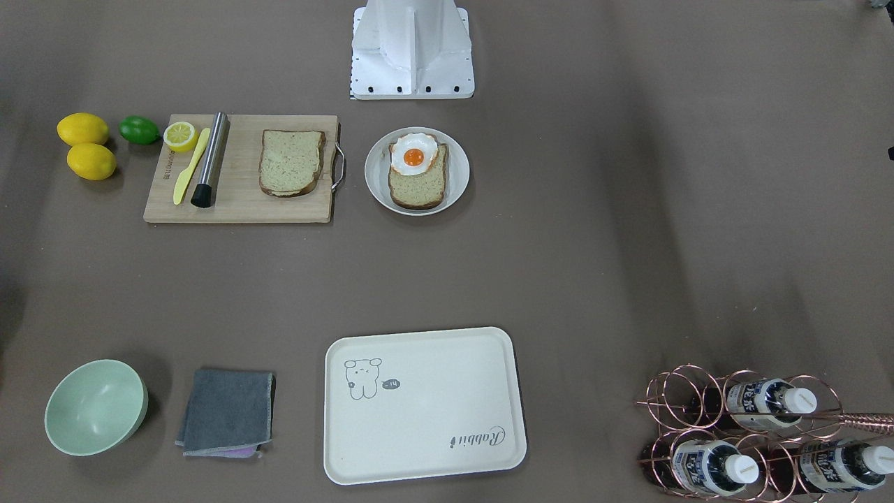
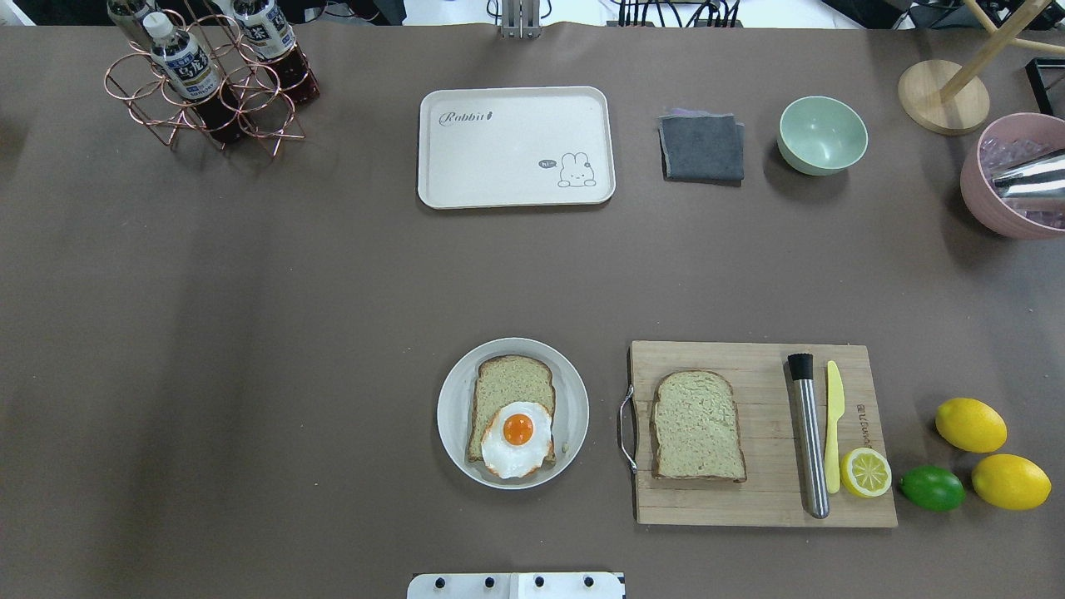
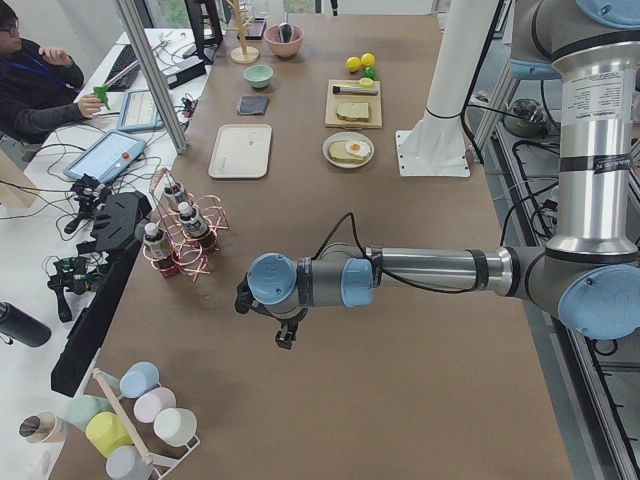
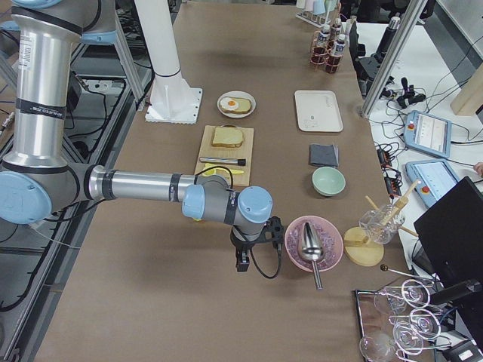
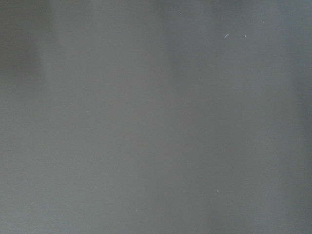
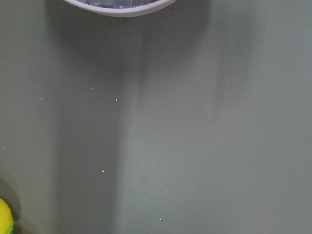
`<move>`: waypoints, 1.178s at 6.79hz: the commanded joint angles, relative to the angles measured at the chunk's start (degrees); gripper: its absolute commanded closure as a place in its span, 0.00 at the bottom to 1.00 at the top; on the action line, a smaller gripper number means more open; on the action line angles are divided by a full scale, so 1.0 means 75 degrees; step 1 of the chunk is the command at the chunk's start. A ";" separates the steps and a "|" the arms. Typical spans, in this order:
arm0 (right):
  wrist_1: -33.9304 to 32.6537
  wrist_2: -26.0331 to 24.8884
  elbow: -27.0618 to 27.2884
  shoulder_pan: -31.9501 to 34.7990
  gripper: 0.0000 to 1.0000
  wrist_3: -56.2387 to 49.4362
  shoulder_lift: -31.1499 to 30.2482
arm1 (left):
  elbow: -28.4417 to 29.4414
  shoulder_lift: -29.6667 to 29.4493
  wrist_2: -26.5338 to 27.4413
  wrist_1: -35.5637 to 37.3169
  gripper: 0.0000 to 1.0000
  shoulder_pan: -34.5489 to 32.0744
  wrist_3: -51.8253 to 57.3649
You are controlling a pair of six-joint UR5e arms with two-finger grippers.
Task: Make sandwich and place on tray
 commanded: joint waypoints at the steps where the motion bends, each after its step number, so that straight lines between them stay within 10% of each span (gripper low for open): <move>1: 0.0000 0.0009 0.0009 0.0000 0.00 -0.0004 0.0012 | -0.0059 -0.0068 -0.0009 -0.0037 0.02 0.0049 0.0021; 8: 0.0000 -0.0003 -0.0038 0.0000 0.00 -0.0039 -0.0011 | -0.0082 -0.0841 0.0084 -0.0564 0.02 0.0049 0.0125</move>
